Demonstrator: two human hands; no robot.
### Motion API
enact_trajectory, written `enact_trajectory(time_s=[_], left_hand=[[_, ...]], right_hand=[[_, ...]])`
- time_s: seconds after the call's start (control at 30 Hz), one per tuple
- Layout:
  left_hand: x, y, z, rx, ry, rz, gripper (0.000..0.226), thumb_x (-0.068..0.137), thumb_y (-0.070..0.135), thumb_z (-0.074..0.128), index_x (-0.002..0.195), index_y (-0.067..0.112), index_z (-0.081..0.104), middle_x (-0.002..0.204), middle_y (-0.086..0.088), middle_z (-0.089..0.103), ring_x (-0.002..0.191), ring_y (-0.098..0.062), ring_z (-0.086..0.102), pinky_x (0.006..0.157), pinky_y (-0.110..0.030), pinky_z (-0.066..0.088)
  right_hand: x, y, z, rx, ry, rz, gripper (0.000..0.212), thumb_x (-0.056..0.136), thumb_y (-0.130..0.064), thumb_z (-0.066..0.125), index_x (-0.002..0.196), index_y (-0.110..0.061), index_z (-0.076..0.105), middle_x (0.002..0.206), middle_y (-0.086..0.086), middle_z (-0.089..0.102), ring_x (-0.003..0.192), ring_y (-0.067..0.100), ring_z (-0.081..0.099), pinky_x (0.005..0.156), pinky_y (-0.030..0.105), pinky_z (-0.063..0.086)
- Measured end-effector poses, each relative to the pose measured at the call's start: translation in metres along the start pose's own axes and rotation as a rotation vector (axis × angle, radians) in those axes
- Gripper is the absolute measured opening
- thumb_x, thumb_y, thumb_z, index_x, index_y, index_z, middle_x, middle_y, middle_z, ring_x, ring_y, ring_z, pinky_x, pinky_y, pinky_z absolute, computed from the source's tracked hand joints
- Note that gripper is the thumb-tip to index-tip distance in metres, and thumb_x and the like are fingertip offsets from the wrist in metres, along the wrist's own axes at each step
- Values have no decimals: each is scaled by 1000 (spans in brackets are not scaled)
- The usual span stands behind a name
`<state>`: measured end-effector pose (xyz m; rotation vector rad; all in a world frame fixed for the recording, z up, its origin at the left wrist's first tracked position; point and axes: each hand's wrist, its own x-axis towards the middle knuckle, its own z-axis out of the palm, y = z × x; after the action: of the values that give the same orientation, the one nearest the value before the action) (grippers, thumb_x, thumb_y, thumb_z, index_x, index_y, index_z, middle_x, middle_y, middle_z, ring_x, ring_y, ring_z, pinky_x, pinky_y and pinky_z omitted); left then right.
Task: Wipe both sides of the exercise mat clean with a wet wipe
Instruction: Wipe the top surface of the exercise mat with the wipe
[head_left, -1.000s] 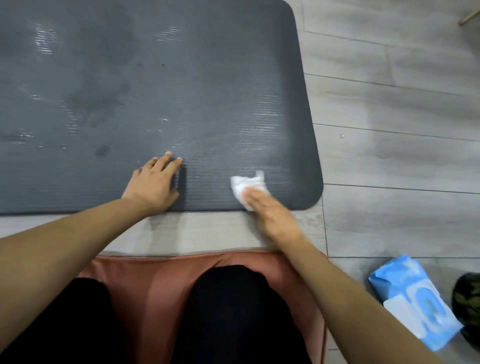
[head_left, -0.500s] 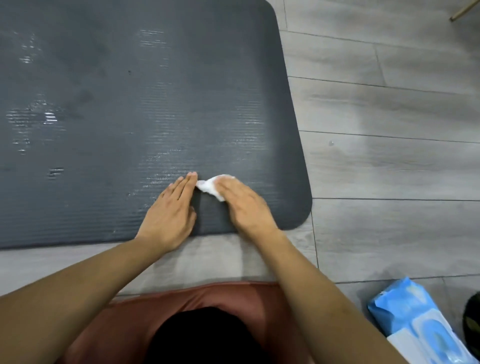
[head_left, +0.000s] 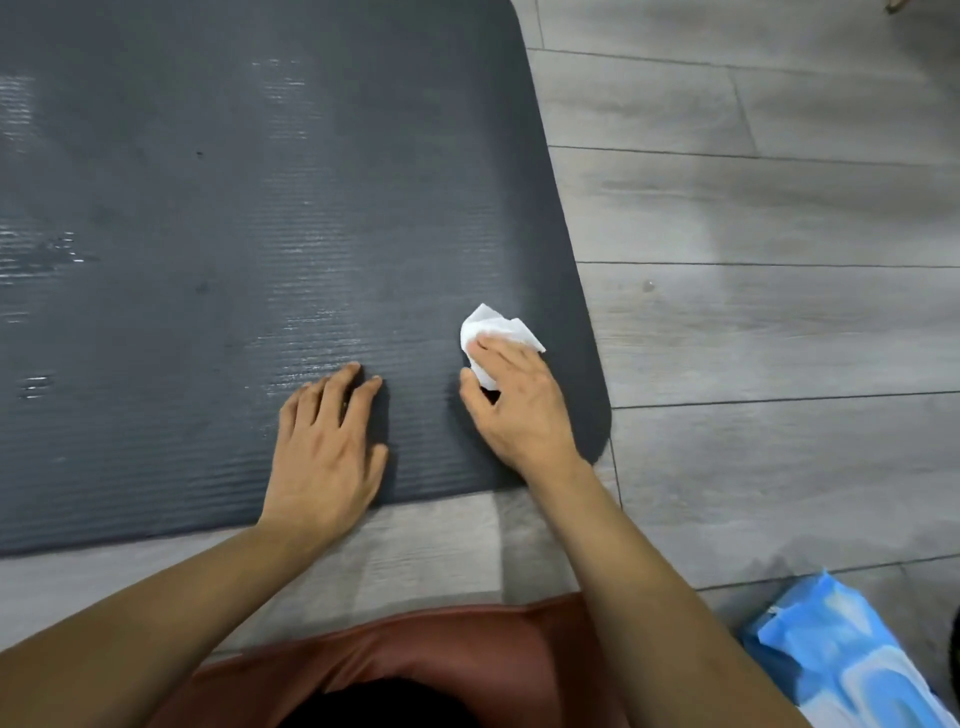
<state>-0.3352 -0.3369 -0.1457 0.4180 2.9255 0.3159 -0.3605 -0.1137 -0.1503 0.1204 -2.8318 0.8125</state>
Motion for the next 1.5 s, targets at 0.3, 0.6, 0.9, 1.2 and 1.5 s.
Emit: enact_trajectory(time_s=[0.3, 0.6, 0.9, 1.2, 1.5], left_hand=[[24, 16, 3, 7, -2, 113, 63, 85, 35, 37, 143, 12, 50, 154, -13, 42, 134, -37, 43, 113, -53, 33], [47, 46, 17, 17, -1, 253, 65, 94, 42, 38, 154, 17, 44, 163, -9, 38, 151, -35, 33, 124, -57, 20], [48, 47, 31, 69, 7, 271, 66, 100, 48, 34, 159, 20, 36, 167, -6, 31, 155, -35, 26, 126, -60, 12], [47, 48, 31, 83, 23, 267, 67, 101, 49, 32, 161, 20, 33, 168, -6, 29, 155, -35, 24, 126, -60, 11], [46, 48, 35, 91, 53, 261, 67, 101, 47, 36, 161, 20, 32, 169, -5, 27, 156, -34, 23, 126, -60, 12]], right_hand=[[44, 17, 2, -258, 36, 45, 25, 79, 2, 65, 99, -12, 69, 87, 6, 63, 80, 27, 52, 68, 38, 50], [-13, 54, -29, -112, 181, 172, 31, 83, 4, 59, 106, -13, 71, 98, 5, 66, 89, 28, 56, 82, 37, 48], [-16, 53, -37, -212, 101, 142, 21, 85, -1, 61, 100, -14, 70, 93, 4, 64, 84, 27, 55, 73, 41, 50], [-92, 26, -40, -141, -43, -77, 22, 88, 2, 62, 106, -10, 67, 102, 4, 62, 87, 24, 52, 78, 32, 47], [123, 83, -6, -297, 98, -82, 14, 81, 4, 57, 87, -5, 65, 88, 14, 61, 83, 35, 55, 70, 36, 41]])
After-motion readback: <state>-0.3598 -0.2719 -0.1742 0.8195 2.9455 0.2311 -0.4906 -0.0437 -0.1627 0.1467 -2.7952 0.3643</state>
